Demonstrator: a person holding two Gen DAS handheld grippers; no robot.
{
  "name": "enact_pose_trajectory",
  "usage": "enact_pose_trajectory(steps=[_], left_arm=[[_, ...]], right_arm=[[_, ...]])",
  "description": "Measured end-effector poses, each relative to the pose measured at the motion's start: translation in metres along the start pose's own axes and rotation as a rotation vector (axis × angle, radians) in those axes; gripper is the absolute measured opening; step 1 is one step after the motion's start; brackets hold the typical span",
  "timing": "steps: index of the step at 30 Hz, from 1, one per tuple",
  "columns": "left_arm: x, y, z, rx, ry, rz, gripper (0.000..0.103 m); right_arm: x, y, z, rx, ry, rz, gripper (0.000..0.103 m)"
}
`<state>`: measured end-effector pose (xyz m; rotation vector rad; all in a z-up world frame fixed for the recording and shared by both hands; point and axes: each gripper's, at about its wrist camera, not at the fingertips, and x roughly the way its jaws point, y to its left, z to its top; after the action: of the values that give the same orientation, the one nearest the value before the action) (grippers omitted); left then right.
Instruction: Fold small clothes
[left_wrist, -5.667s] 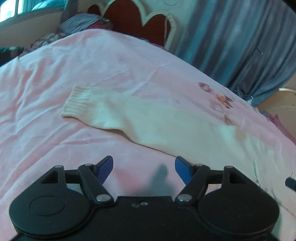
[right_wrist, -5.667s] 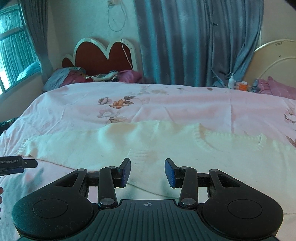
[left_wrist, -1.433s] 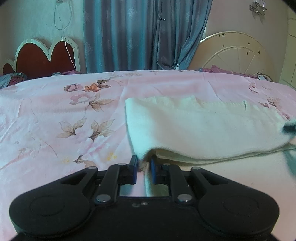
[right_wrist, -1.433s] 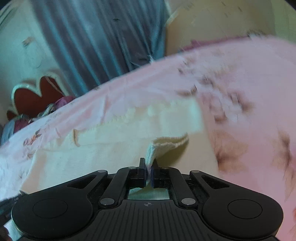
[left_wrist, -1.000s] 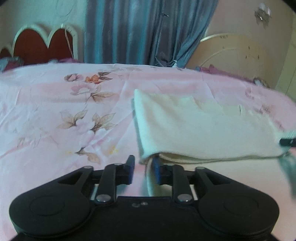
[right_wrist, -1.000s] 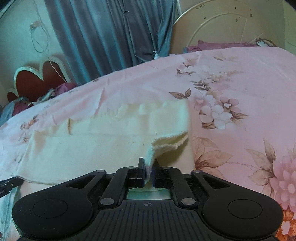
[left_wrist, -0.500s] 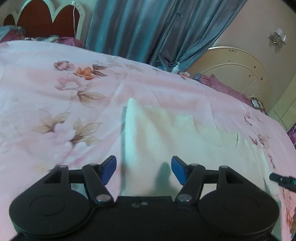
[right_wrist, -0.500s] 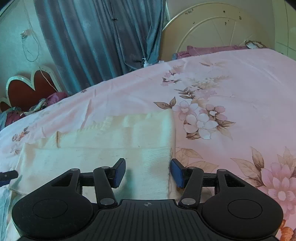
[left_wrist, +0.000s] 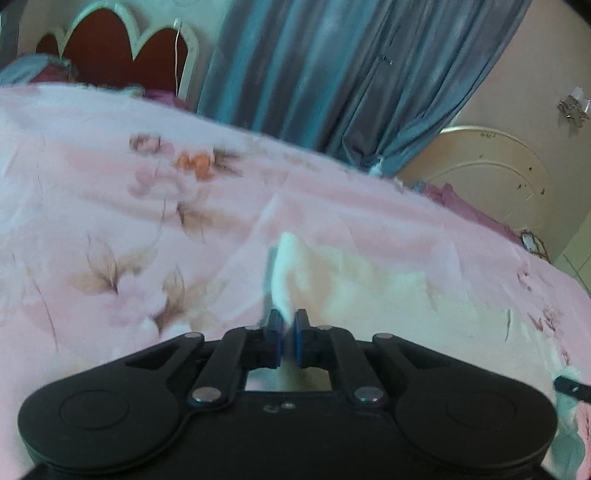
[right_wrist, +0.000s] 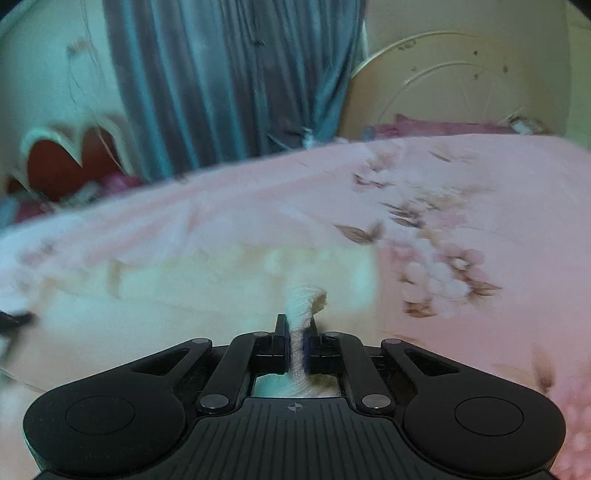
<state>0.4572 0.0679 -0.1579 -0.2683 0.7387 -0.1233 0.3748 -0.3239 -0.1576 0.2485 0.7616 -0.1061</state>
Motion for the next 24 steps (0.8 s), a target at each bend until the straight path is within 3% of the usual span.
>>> enact_pose_trajectory(steps=[3,4,5,6,8,9,11,15,20,24], left_arm=[[0.000,-0.004,0.003,0.032,0.001,0.013,0.009],[-0.001,-0.005,0.004,0.043,0.004,0.022,0.014],[-0.003,-0.006,0.005,0.048,0.003,0.030,0.021],[-0.006,-0.006,0.005,0.049,-0.002,0.039,0.024],[-0.015,-0.006,0.007,0.043,-0.014,0.049,0.035],[-0.020,-0.007,0.008,0.046,-0.023,0.045,0.040],[-0.031,-0.012,0.008,0.069,-0.056,0.058,0.058],[-0.046,-0.038,0.009,0.145,-0.083,0.017,0.061],[-0.035,-0.068,-0.005,0.196,0.022,-0.046,0.062],[-0.018,-0.076,-0.017,0.243,0.088,-0.015,0.061]], right_arm=[[0.000,0.000,-0.001,-0.030,-0.018,-0.023,0.006],[-0.002,-0.001,-0.001,-0.025,-0.024,-0.023,0.006],[-0.006,-0.002,0.000,-0.015,-0.036,-0.024,0.012],[-0.010,-0.003,0.001,-0.006,-0.054,-0.031,0.029],[-0.021,-0.004,0.003,0.000,-0.115,-0.052,0.049],[-0.026,-0.004,0.005,0.000,-0.134,-0.047,0.052],[-0.031,-0.001,0.011,-0.002,-0.138,-0.017,0.052],[-0.033,0.015,0.018,-0.015,-0.121,0.045,0.052],[-0.024,0.042,0.016,-0.050,-0.076,0.087,0.051],[-0.013,0.054,0.010,-0.088,-0.027,0.102,0.052]])
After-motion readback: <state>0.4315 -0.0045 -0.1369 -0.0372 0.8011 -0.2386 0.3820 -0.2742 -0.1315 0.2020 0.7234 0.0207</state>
